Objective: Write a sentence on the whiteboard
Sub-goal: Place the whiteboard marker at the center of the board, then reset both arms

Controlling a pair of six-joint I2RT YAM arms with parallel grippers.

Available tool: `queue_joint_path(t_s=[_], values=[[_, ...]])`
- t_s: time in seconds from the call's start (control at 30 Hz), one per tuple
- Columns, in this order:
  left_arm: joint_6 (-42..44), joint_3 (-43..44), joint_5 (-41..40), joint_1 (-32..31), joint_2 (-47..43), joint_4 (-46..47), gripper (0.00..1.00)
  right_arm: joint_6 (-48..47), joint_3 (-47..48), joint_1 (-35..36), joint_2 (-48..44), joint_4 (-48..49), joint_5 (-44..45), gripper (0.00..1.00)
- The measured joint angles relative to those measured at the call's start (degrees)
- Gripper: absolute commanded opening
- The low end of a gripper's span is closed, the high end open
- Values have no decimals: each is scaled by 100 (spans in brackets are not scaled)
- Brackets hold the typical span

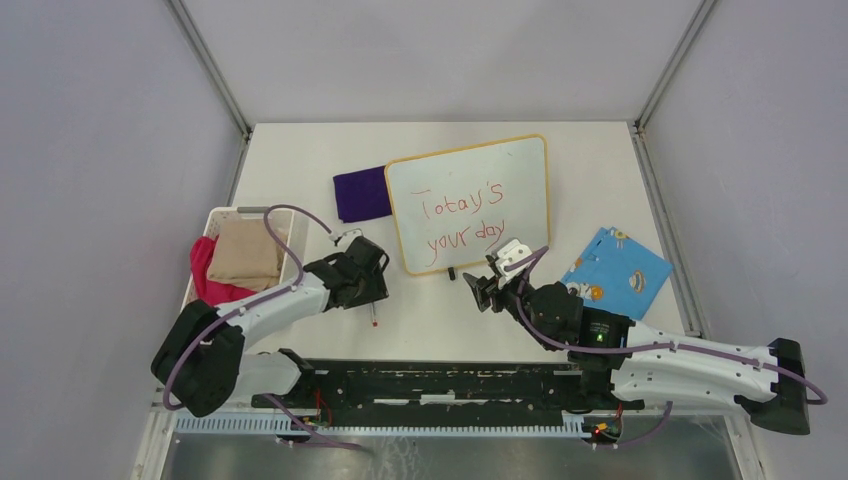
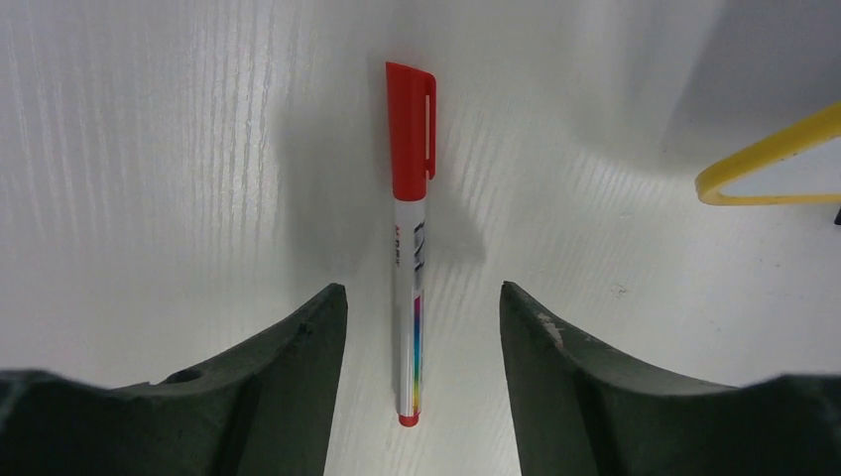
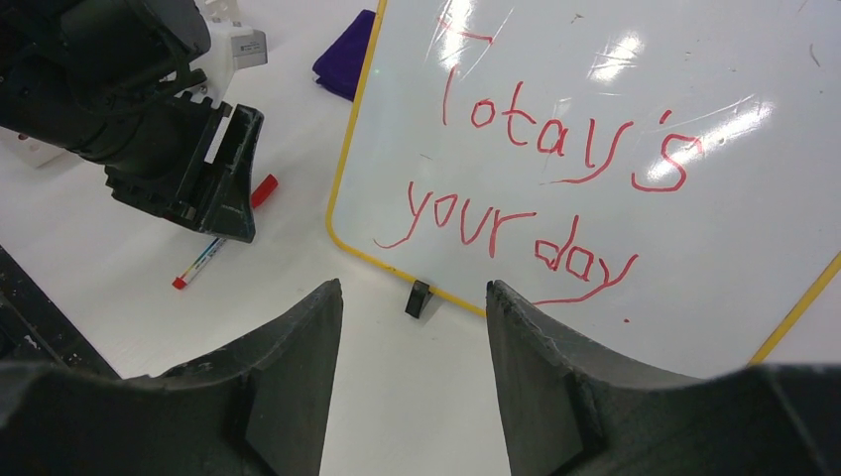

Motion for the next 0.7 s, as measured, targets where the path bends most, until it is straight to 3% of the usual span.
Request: queue_joint_path(t_s=[0.27,0.7], values=[[2,79,-144,0,-839,-345,78,-68,0,0,0,-17,11,62],[247,942,-577,0,-2286,-933,82,-173,0,-2,-2,94,59,72]])
